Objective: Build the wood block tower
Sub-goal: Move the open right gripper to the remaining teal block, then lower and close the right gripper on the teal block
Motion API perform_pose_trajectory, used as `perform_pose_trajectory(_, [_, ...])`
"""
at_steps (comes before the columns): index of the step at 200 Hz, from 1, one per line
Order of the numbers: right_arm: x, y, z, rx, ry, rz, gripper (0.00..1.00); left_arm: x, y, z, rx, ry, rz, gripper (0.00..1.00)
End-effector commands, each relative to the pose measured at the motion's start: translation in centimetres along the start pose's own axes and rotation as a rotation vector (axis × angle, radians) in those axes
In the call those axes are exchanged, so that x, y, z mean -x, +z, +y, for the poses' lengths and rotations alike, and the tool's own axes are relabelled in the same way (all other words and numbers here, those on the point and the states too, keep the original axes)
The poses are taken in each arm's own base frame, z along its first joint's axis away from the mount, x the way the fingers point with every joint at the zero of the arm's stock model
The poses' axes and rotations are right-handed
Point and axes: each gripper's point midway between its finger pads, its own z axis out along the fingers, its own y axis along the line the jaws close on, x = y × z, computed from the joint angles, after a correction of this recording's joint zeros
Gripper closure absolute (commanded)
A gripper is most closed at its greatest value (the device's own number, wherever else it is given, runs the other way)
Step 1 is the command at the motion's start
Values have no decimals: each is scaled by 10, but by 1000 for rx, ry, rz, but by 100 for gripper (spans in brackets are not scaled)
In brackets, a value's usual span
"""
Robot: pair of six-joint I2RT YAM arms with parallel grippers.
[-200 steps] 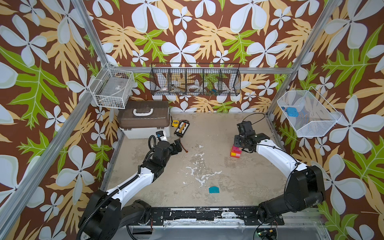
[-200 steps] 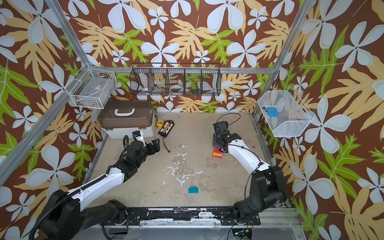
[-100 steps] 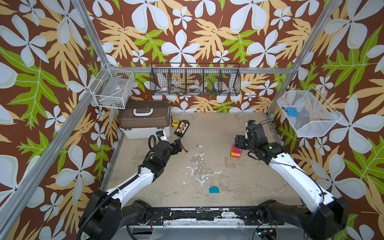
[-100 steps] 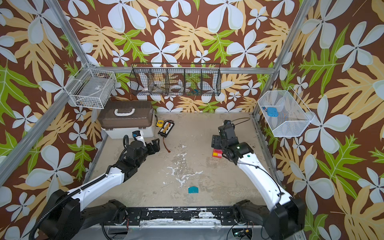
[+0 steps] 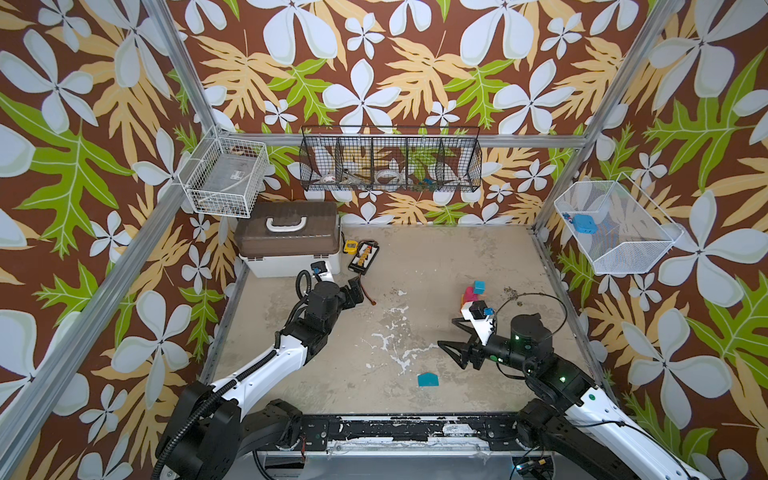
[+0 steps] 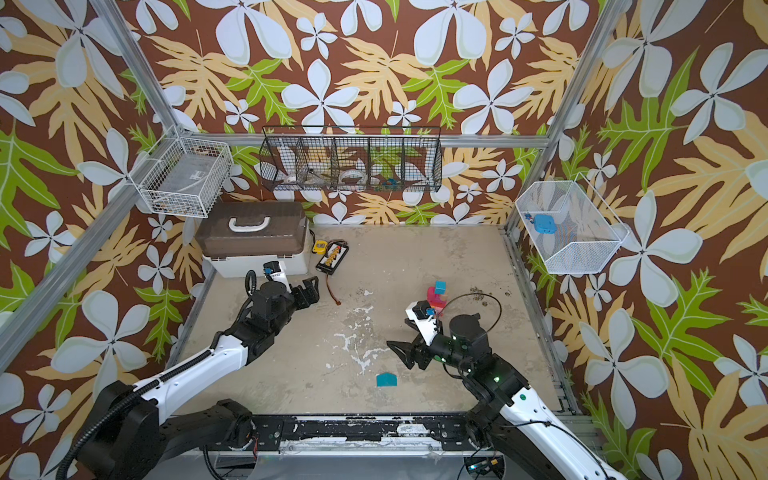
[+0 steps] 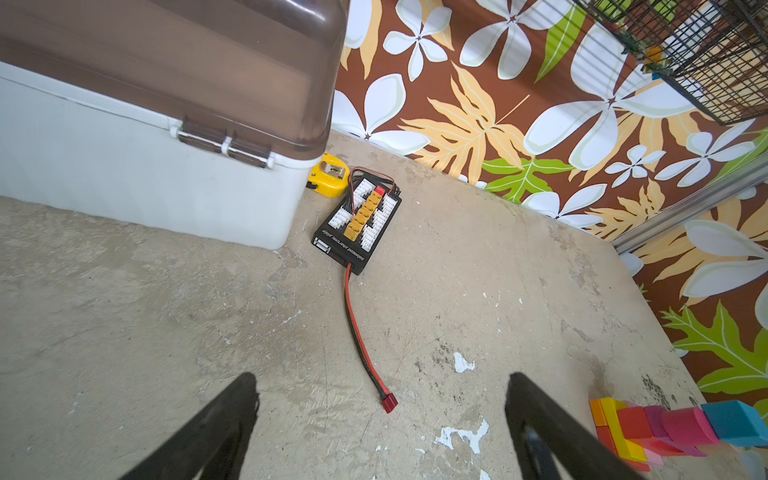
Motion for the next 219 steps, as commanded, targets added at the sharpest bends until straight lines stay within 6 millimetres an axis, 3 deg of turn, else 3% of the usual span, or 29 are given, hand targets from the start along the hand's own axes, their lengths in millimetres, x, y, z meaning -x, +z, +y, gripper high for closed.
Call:
perform_pose_trajectory(1, [-1,2,15,114,-400,87,26,5,1,3,19,12,-25,6])
perform_pose_trajectory(12, [-11,11,2,72,-418,202,27,5,2,4,29,20,-24,6])
perform_pose_trajectory(27, [-27,23,14,184,-430,297,30,6,2,5,38,30,-27,6])
perform_pose_trajectory(38, [-52,30,24,282,-447,387,29,7,2,7,45,38,-32,6])
perform_pose_trajectory(72, [-140,38,27,382,-479,754,24,9,-3,11,58,52,-55,5])
perform_pose_trajectory(121, [-194,35,23,414,-417,974,25,14,-7,8,44,44,-69,5])
perform_pose_trajectory(137, [-202,35,21,381,-441,1010,25,16,-7,8,42,40,-73,5])
perform_pose_trajectory(219, [-198,66,10,274,-413,937,30,17,-7,5,35,35,-72,5])
